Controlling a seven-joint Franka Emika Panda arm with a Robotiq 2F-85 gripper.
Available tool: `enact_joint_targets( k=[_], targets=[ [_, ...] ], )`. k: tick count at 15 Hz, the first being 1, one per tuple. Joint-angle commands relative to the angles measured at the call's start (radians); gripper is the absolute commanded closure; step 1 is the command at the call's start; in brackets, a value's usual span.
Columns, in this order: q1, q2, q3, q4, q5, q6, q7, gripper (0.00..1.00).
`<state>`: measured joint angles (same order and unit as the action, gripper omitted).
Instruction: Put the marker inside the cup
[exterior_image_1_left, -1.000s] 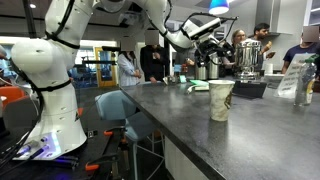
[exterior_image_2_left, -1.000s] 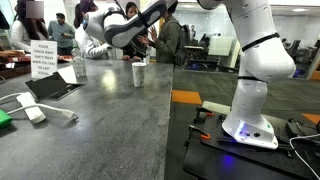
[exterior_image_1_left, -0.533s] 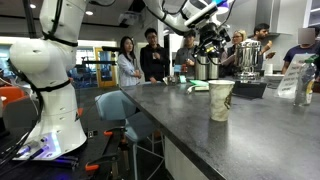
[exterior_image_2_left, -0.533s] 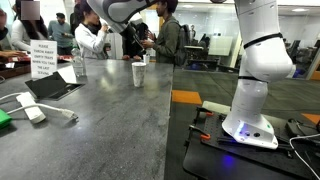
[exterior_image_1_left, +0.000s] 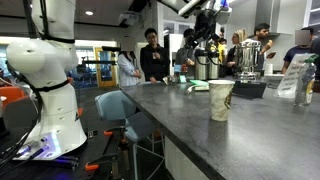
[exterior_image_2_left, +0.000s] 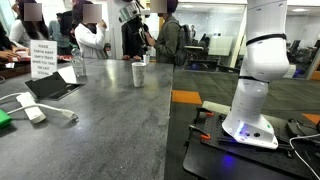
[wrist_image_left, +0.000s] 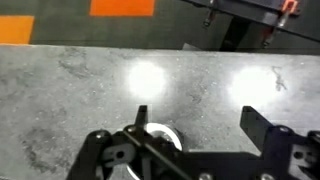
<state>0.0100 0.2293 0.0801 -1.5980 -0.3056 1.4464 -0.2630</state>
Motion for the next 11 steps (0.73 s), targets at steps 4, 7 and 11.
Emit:
enact_joint_targets(
  k=[4,7,11],
  targets=[
    [-0.032,-0.104,-0.043,-0.146,0.211,0.291,0.102,0.00],
    [-0.030,-0.153,-0.055,-0.226,0.239,0.484,0.125,0.00],
    [-0.022,-0.217,-0.060,-0.356,0.209,0.781,0.173,0.00]
  ],
)
